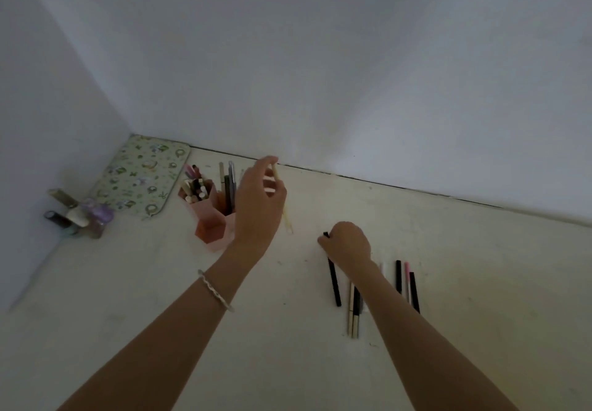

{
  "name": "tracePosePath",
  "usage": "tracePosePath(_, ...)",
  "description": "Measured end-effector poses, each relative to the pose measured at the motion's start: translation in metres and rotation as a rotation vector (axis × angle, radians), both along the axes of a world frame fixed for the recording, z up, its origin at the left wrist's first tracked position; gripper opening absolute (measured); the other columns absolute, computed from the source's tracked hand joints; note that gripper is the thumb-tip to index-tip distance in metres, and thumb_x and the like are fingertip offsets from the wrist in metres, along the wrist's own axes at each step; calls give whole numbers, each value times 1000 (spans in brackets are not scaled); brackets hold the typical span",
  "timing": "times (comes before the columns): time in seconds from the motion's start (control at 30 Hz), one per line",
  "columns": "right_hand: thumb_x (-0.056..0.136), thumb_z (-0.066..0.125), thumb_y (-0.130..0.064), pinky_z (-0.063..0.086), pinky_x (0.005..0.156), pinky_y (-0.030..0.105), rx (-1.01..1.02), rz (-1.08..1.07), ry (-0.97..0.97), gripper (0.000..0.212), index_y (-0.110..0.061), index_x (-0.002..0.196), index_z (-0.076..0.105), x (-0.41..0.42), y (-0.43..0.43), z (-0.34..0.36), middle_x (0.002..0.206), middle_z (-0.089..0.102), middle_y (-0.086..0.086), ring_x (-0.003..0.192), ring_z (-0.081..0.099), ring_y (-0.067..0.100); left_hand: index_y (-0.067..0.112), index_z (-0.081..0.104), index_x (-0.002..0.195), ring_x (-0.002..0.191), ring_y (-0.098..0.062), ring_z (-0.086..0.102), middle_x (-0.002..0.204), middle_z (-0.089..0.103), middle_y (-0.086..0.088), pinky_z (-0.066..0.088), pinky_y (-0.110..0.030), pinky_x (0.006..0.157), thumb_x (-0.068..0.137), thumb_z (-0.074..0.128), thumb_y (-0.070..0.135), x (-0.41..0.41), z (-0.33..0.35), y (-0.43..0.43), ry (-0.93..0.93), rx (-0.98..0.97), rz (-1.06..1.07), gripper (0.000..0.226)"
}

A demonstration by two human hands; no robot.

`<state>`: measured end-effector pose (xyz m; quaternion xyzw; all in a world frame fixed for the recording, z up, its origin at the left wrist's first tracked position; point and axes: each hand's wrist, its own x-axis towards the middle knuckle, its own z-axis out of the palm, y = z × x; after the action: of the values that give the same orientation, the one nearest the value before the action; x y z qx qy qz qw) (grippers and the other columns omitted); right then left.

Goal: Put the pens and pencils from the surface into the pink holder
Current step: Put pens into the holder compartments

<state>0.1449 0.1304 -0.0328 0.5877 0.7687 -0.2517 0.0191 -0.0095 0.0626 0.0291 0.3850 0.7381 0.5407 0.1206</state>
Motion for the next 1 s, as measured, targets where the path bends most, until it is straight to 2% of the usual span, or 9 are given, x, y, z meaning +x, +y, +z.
tracePosePath(0.1,88,54,-22,32,50,27,-10,-140,288,22,-5,74,52,-18,10,27,65,50,3,60,45,21,15,58,122,85,-9,63,109,60,-5,56,-17,71,88,62,2,-41,21,-10,127,75,87,36)
tracePosePath(0.23,91,54,-21,41,56,29,13,-234,614,18,-4,93,59,-39,10,55,77,61,5,64,51,18,17,57,123,89,-11,63,111,57,-5,58,-23,74,90,62,4,-74,22,-20,253,-3,101,36)
tracePosePath(0.37,95,52,-15,37,50,13,97,-191,828,12,-16,107,54,-58,-3,75,66,57,1,52,44,8,16,56,122,91,-18,62,113,56,-6,58,-37,79,93,59,7,-85,1,-19,379,-121,3,31)
tracePosePath(0.5,96,50,-12,35,49,25,171,-156,950,12,-17,107,51,-74,-12,86,61,50,3,49,38,11,10,70,105,119,-32,53,120,60,-14,43,-42,99,83,71,11,-92,-15,-20,798,-296,12,22)
tracePosePath(0.57,96,51,-13,36,49,24,213,-160,1014,11,-14,107,51,-85,-15,90,59,50,-2,48,38,8,10,68,112,127,-32,48,126,58,-14,36,-43,107,85,66,12,-99,-10,-22,839,-275,93,28)
tracePosePath(0.67,97,52,-12,36,48,15,269,-96,1036,13,-12,110,51,-104,-24,89,64,54,-7,48,42,7,11,63,119,126,-30,48,126,58,-11,36,-41,107,82,58,2,-107,7,-26,768,-178,169,38)
tracePosePath(0.73,98,53,-15,40,54,15,295,1,960,12,-16,110,50,-114,-30,80,74,60,-5,55,47,6,11,62,119,124,-29,49,124,59,-10,36,-40,105,80,55,-2,-109,18,-29,734,-144,180,42)
tracePosePath(0.9,94,59,-16,52,82,31,493,360,629,17,-10,109,66,-126,-38,41,102,67,4,90,60,19,11,61,119,119,-27,51,119,61,-7,38,-37,101,78,55,-5,-108,28,-35,625,-118,151,44)
tracePosePath(1.0,91,60,-11,47,86,22,544,316,639,23,-9,112,68,-119,-38,37,108,65,5,96,59,18,11,62,117,116,-26,52,115,62,-5,40,-35,99,78,55,-4,-95,27,-35,600,-118,130,42)
